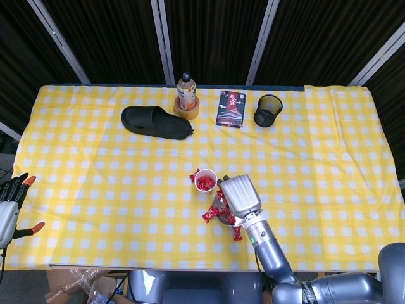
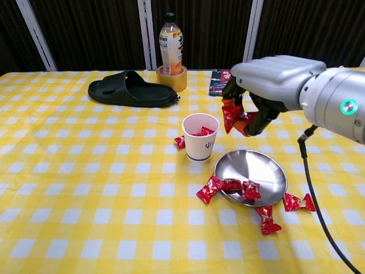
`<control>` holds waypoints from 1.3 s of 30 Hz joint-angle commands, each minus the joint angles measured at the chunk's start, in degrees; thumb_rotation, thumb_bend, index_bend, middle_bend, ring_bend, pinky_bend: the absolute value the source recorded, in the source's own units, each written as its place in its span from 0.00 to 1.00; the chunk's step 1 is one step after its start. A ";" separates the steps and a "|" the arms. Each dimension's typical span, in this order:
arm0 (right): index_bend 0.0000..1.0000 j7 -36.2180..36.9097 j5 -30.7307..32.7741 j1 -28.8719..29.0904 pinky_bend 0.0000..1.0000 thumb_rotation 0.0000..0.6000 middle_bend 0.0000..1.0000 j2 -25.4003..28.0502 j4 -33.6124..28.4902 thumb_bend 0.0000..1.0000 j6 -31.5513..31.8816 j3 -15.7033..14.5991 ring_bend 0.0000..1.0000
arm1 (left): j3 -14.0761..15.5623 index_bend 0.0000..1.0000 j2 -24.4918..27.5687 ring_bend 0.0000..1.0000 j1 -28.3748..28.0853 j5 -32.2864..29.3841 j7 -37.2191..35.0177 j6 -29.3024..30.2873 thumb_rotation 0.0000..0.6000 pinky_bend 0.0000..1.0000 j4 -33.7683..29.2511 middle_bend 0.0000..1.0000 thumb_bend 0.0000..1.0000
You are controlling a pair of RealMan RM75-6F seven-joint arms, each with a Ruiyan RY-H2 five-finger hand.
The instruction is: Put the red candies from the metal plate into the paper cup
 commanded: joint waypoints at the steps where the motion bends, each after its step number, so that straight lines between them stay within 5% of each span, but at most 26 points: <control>1: 0.58 -2.25 1.93 2.50 0.86 1.00 0.51 -1.33 -0.47 0.56 -0.04 1.89 0.72 | 0.01 0.01 0.08 0.00 -0.06 -0.09 -0.12 -0.17 1.00 0.00 -0.01 0.00 0.05; 12: 0.58 -4.79 8.17 8.66 0.86 1.00 0.51 -7.39 6.75 0.56 -1.33 5.10 0.72 | -0.11 0.01 0.27 0.00 -0.10 0.24 -0.81 0.08 1.00 0.00 0.43 0.00 0.05; 28: 0.58 -1.65 10.39 11.88 0.86 1.00 0.51 -10.40 16.92 0.56 -4.19 5.12 0.72 | -0.12 0.01 0.27 0.00 -0.13 0.44 -0.71 0.25 1.00 0.00 0.46 0.00 0.05; 39: 0.42 -0.75 7.75 11.86 0.86 1.00 0.47 -10.75 18.42 0.56 -2.12 3.85 0.72 | -0.10 0.00 0.37 0.00 0.01 0.62 -0.89 0.56 1.00 0.00 0.44 0.00 0.05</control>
